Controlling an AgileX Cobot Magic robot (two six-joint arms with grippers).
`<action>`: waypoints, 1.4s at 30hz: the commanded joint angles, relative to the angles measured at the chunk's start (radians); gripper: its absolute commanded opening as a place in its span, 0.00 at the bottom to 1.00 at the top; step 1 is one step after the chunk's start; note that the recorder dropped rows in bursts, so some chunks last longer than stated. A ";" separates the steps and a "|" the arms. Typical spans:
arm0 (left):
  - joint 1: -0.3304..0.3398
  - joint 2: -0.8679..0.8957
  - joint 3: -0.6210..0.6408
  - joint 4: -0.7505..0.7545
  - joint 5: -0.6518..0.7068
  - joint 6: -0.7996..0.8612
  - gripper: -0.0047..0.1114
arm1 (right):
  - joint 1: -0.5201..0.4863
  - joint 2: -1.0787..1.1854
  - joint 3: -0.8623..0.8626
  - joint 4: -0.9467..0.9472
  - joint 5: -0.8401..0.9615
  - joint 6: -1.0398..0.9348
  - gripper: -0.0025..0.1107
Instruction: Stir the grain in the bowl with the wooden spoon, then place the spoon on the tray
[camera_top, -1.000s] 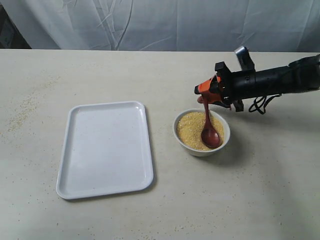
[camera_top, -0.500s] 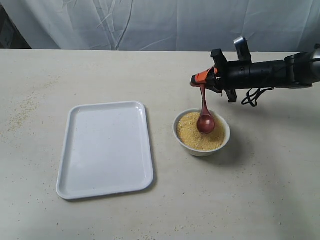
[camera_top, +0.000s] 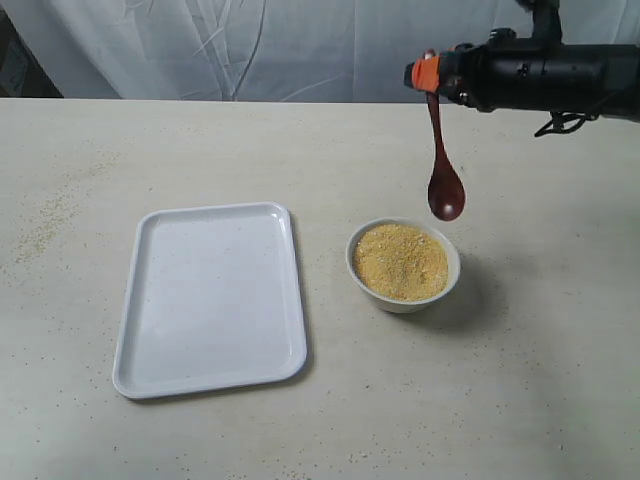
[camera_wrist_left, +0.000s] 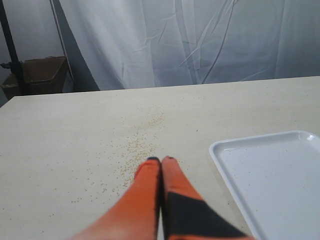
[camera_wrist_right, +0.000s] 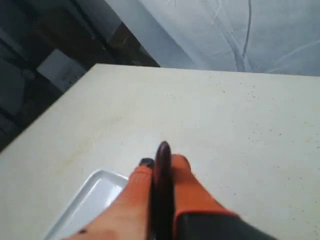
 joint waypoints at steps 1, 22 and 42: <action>-0.004 -0.004 0.002 0.005 -0.014 -0.004 0.04 | 0.053 -0.030 0.053 0.001 -0.023 -0.196 0.02; -0.004 -0.004 0.002 0.005 -0.014 -0.004 0.04 | 0.173 -0.023 -0.115 -0.064 0.009 0.296 0.02; -0.004 -0.004 0.002 0.005 -0.014 -0.004 0.04 | 0.201 0.065 0.014 0.001 -0.190 -0.301 0.01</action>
